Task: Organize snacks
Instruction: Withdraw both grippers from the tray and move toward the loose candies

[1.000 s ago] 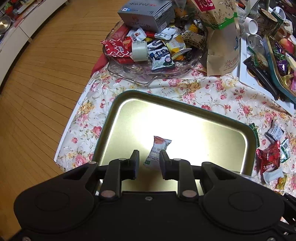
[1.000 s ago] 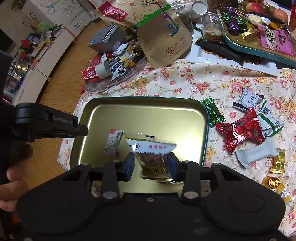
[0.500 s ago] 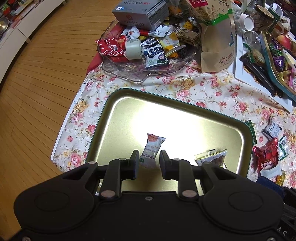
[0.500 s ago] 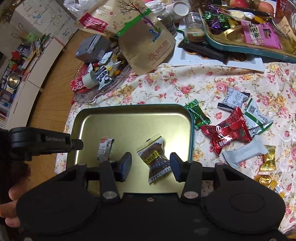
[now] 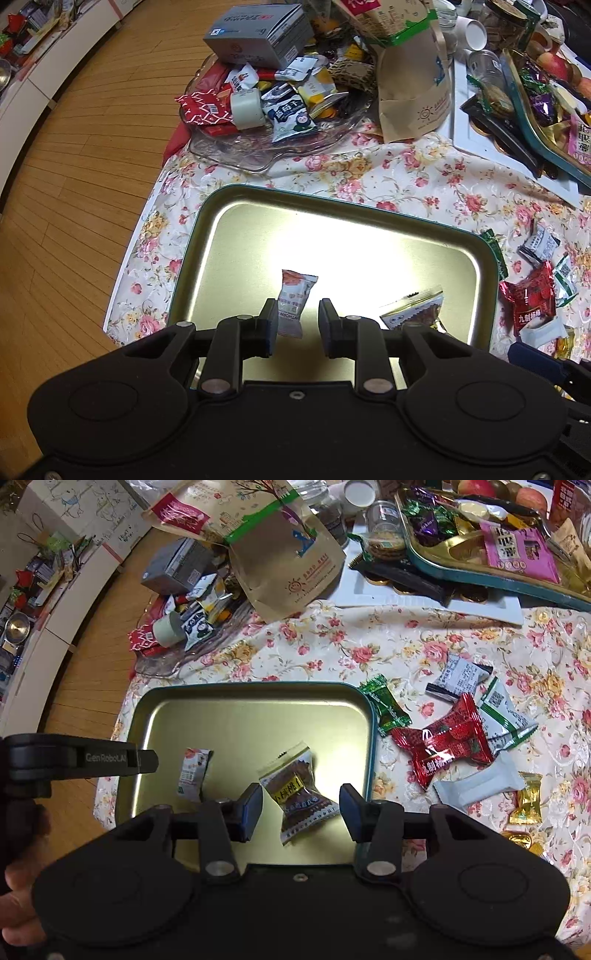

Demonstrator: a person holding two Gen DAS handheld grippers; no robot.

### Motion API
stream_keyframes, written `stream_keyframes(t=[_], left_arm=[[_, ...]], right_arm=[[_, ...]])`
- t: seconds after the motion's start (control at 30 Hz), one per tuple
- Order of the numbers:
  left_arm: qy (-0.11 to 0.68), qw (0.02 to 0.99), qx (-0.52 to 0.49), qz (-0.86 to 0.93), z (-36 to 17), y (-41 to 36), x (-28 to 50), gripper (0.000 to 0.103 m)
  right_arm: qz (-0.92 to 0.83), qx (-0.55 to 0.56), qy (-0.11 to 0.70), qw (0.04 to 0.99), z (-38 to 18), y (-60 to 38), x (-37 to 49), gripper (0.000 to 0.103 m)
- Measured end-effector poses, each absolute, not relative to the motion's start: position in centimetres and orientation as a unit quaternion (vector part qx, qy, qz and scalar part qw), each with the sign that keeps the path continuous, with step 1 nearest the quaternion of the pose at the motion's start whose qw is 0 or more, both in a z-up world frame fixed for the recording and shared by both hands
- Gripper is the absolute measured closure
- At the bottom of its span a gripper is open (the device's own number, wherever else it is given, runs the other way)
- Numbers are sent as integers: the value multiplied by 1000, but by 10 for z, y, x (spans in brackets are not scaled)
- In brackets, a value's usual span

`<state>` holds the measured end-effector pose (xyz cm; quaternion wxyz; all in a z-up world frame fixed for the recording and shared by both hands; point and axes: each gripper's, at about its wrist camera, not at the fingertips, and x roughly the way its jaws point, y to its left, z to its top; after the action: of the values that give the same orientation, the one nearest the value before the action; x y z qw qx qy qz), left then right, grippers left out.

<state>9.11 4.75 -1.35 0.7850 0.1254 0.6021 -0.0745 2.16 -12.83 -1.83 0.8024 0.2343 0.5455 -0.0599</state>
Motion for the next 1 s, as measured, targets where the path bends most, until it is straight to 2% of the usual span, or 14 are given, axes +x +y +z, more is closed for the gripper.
stream_keyframes(t=[0.33,0.6,0.7,0.73,0.83,1.0], left_arm=[[599,785,132,-84,-13,35,87,69],[589,790,144,-95,-8,20,81,69],[578,795,155,-102,-5,12,77,68],[575,796,159,-103,-4,9,75,68],[569,799,163,-109,-2,2,72,57],[553,807,170,-118,3,-12,66,56]], right_arm=[[-73,242,555,793,-23,-141,18,51],[-151,248,517,805,-22,-179,0,50],[-171,218,518,809,-21,-193,-5,51],[-179,205,521,809,-21,-196,-6,51],[-202,175,519,812,-24,-207,-13,52],[-202,176,530,805,-31,-224,-24,52]])
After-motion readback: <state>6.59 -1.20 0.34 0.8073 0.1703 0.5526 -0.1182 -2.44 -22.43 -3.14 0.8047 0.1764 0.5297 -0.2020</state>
